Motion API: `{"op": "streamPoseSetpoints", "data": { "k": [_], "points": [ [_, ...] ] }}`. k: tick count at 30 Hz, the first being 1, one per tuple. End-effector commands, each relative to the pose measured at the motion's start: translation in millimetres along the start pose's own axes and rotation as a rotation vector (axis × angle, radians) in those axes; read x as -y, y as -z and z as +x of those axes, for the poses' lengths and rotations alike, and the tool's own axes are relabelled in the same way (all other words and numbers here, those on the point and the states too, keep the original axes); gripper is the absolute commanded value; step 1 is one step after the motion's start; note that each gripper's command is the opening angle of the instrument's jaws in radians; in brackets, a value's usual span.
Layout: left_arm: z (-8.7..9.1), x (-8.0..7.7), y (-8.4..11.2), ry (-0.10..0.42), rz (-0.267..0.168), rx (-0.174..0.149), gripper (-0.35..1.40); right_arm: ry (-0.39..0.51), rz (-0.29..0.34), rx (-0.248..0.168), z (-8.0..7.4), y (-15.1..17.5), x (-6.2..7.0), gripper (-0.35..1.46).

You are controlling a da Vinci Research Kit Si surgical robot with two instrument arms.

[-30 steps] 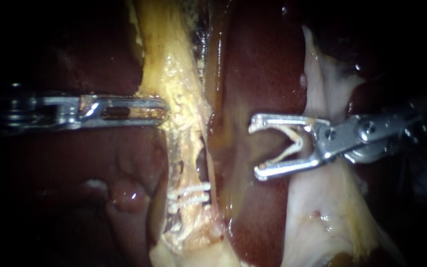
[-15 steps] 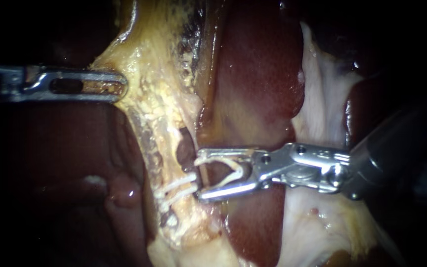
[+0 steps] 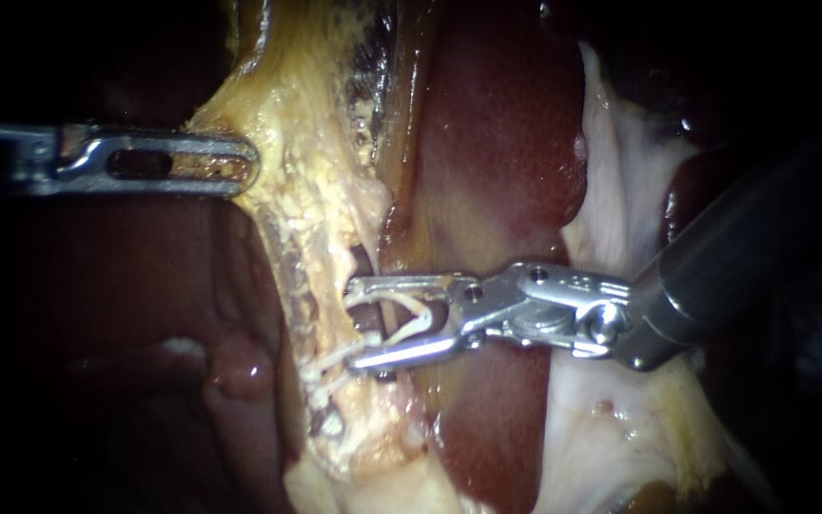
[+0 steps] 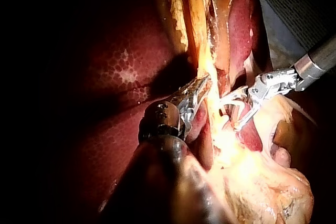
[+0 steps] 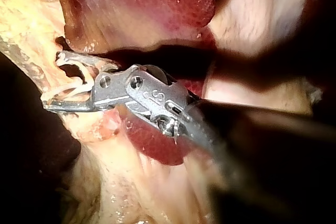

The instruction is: Clipping third clip left tube

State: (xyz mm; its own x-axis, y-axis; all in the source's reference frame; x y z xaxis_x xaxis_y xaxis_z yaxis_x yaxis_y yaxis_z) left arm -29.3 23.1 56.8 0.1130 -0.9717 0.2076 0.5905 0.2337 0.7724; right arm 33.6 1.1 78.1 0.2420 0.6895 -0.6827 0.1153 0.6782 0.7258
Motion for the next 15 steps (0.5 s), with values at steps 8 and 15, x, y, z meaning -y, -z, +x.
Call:
{"op": "streamPoseSetpoints", "data": {
  "k": [8,15],
  "points": [
    [0.1,0.0,0.0,0.0,-0.003,0.002,-0.35,-0.036,0.121,-0.07,0.7,-1.4,0.3,0.58],
    [0.2,0.0,0.1,-0.001,-0.003,0.002,-0.35,-0.09,0.231,-0.133,1.7,-2.6,1.1,0.58]
  ]
}}
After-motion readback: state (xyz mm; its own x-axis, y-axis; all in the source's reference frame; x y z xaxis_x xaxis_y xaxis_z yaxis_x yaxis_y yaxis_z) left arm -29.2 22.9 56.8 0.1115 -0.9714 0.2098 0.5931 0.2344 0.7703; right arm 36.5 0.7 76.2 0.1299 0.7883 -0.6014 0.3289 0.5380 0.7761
